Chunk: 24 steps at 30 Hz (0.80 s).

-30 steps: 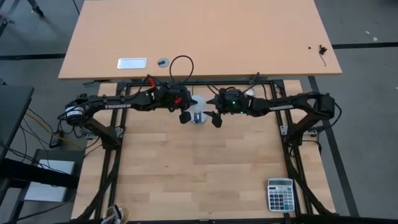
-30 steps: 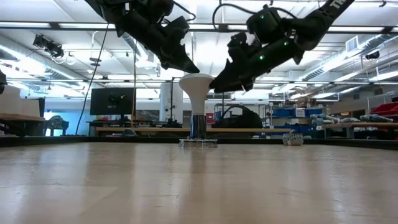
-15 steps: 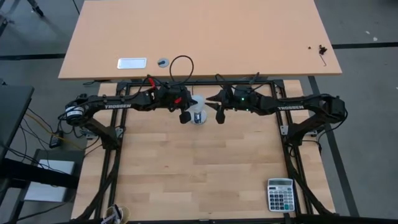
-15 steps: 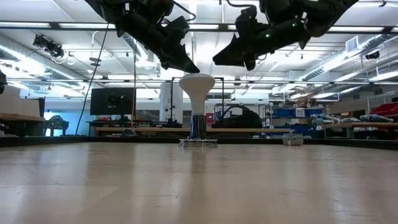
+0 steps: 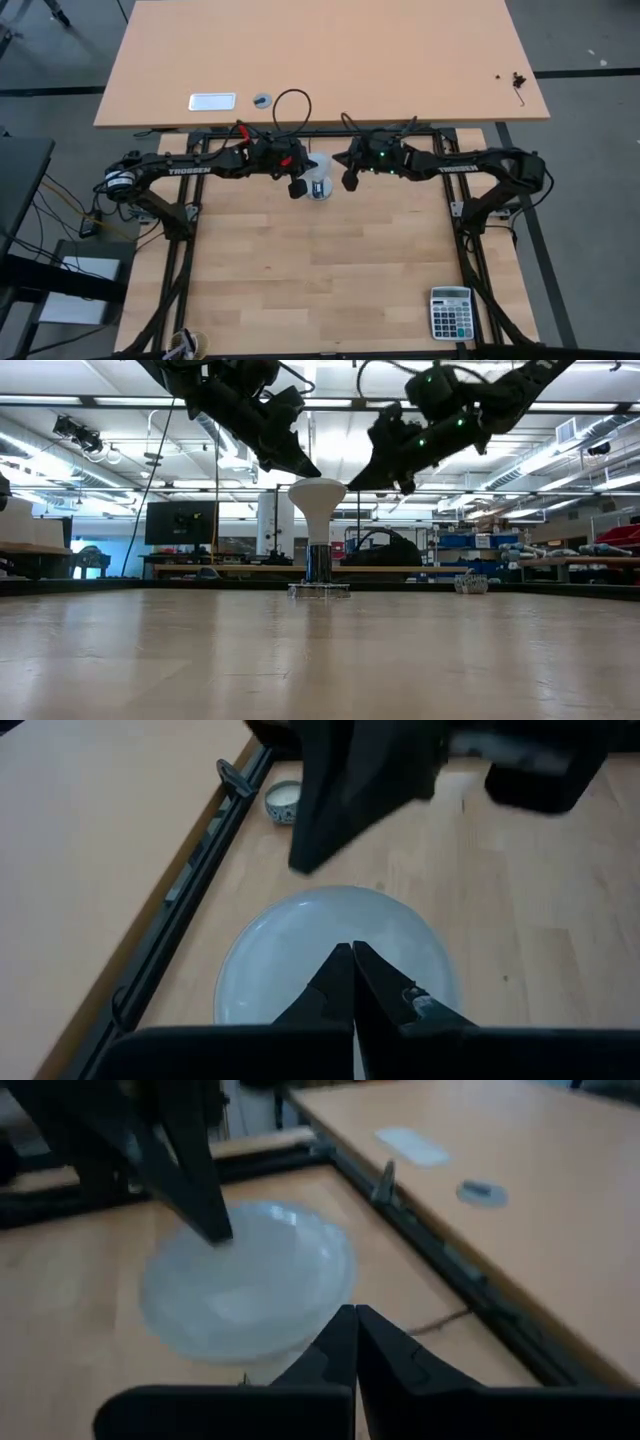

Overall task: Screw lightbulb
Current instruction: Insert the light into the lamp socket

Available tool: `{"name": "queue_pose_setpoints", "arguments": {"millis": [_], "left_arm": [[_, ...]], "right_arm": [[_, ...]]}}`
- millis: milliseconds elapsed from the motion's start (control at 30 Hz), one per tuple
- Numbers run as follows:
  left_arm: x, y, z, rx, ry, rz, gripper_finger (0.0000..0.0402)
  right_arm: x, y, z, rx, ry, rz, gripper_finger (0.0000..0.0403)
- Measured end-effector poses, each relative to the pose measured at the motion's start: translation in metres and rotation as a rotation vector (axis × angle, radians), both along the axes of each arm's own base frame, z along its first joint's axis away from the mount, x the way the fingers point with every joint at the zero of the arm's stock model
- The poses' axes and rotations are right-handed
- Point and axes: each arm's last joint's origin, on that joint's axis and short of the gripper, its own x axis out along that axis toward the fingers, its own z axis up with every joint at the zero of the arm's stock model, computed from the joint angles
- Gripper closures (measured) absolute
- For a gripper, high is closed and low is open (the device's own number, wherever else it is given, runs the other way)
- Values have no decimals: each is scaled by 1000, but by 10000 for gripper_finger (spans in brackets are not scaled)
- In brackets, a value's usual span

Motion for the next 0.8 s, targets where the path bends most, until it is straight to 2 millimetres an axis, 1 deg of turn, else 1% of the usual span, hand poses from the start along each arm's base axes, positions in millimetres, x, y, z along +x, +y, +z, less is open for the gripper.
{"name": "queue_pose_setpoints", "arguments": {"millis": [133, 533, 667, 733, 800], "left_arm": [[0, 0, 0, 3, 3, 7, 402], [-1, 1, -1, 11, 19, 26, 402], [-1, 2, 0, 26, 12, 46, 402], [-1, 2, 0, 25, 12, 44, 402], [-1, 2, 0, 23, 13, 40, 402]], "right_arm": [[6, 2, -4, 1, -16, 29, 395], [8, 14, -5, 20, 8, 78, 393], [2, 20, 1, 34, 36, 114, 391], [-2, 20, 8, 9, 16, 79, 390], [-4, 16, 18, -24, -38, 41, 389]]}}
